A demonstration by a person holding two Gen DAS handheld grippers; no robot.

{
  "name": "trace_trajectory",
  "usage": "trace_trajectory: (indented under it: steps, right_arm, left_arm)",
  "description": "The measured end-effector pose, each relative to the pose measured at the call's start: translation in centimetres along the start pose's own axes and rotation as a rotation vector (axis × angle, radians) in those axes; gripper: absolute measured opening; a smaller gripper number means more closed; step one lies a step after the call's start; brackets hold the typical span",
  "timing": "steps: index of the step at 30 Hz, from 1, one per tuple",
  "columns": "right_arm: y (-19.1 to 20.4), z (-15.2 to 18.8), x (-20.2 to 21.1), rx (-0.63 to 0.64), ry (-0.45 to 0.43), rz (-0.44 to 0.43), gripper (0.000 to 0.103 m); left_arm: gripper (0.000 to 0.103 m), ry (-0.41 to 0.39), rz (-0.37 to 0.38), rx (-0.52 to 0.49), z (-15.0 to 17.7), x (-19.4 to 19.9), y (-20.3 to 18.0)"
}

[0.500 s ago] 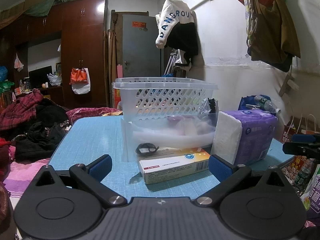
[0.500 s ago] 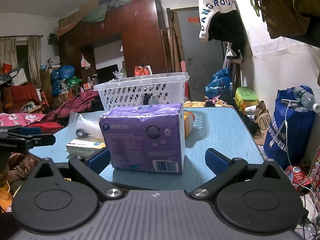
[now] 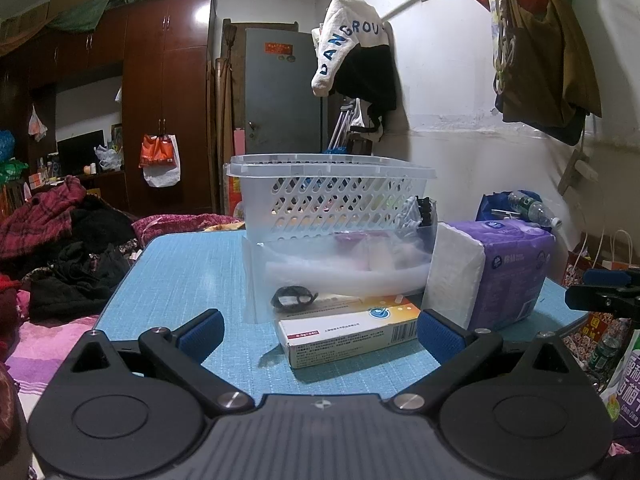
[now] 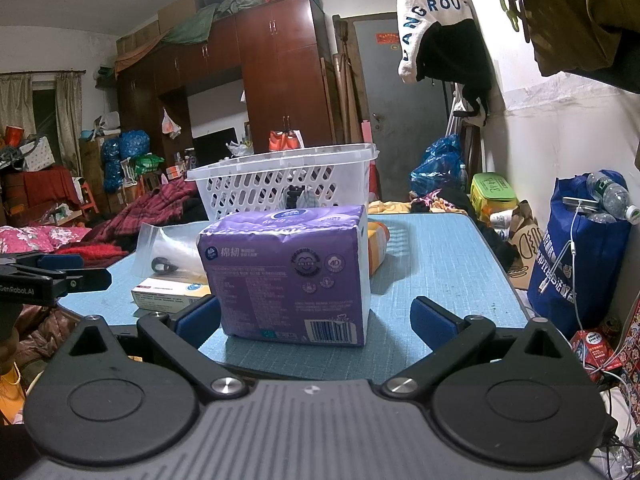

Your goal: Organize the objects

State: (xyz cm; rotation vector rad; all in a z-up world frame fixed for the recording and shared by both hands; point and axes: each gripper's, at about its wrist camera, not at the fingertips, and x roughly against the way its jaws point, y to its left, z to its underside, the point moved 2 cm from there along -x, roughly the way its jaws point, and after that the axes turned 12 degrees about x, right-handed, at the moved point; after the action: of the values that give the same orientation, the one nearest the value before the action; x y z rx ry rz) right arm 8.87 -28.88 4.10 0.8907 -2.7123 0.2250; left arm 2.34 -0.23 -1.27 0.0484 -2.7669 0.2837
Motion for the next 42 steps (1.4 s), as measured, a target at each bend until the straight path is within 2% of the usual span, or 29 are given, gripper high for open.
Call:
trace_trajectory:
  steps: [42]
  right_arm:
    - [0.00, 0.31, -0.22, -0.002, 0.010, -0.008, 0.103]
  left_arm:
    - [0.103, 0.000, 0.002, 0.002, 0.00, -0.01, 0.04]
